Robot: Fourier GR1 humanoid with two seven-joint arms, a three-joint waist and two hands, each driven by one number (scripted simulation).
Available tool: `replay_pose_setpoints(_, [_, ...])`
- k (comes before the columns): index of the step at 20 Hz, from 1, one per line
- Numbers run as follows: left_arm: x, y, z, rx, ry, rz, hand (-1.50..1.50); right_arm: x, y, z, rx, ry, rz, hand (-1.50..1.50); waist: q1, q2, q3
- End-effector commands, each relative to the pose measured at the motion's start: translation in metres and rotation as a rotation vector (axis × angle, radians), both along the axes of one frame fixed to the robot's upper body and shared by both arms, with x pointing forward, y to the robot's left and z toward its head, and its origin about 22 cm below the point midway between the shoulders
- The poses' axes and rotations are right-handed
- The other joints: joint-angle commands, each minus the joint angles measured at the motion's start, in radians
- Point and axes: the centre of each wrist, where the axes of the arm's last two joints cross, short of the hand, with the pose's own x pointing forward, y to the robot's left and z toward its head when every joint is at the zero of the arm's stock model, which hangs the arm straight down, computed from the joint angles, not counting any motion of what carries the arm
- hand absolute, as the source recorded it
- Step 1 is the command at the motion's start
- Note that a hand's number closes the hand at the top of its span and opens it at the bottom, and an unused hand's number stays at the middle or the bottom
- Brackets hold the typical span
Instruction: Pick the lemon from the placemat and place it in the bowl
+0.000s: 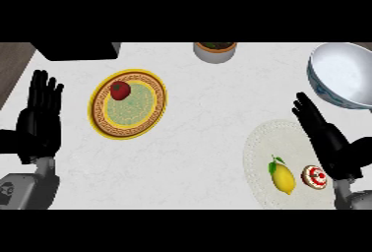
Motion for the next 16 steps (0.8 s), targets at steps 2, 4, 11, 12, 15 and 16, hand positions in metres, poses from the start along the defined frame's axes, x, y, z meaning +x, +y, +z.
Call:
replay_pose_setpoints(2, [0.008, -0.011, 0.008, 0.117, 0.000, -0.047, 0.00, 0.011, -0.015, 0.010, 0.145, -0.044, 0.280, 1.50, 0.038, 0.017, 0.011])
replay_pose_setpoints(4, [0.003, 0.002, 0.004, 0.215, 0.023, -0.092, 0.00, 0.013, 0.004, 0.013, 0.218, -0.071, 0.510, 1.50, 0.069, 0.026, 0.017])
replay_pose_setpoints(11, [0.011, -0.008, 0.016, 0.348, 0.075, -0.156, 0.00, 0.031, -0.086, 0.003, 0.251, -0.265, 0.495, -1.50, 0.068, 0.034, 0.019])
replay_pose_setpoints(12, [0.007, -0.003, 0.011, 0.342, 0.098, -0.164, 0.00, 0.028, -0.094, -0.006, 0.268, -0.280, 0.514, -1.50, 0.080, 0.034, 0.019])
replay_pose_setpoints(15, [0.007, -0.004, 0.013, 0.348, 0.114, -0.155, 0.00, 0.034, -0.124, 0.031, 0.148, -0.347, 0.699, -1.50, 0.074, 0.026, 0.016])
replay_pose_setpoints(16, [0.016, -0.010, 0.014, 0.352, 0.105, -0.142, 0.00, 0.039, -0.124, 0.034, 0.114, -0.371, 0.731, -1.50, 0.063, 0.030, 0.015])
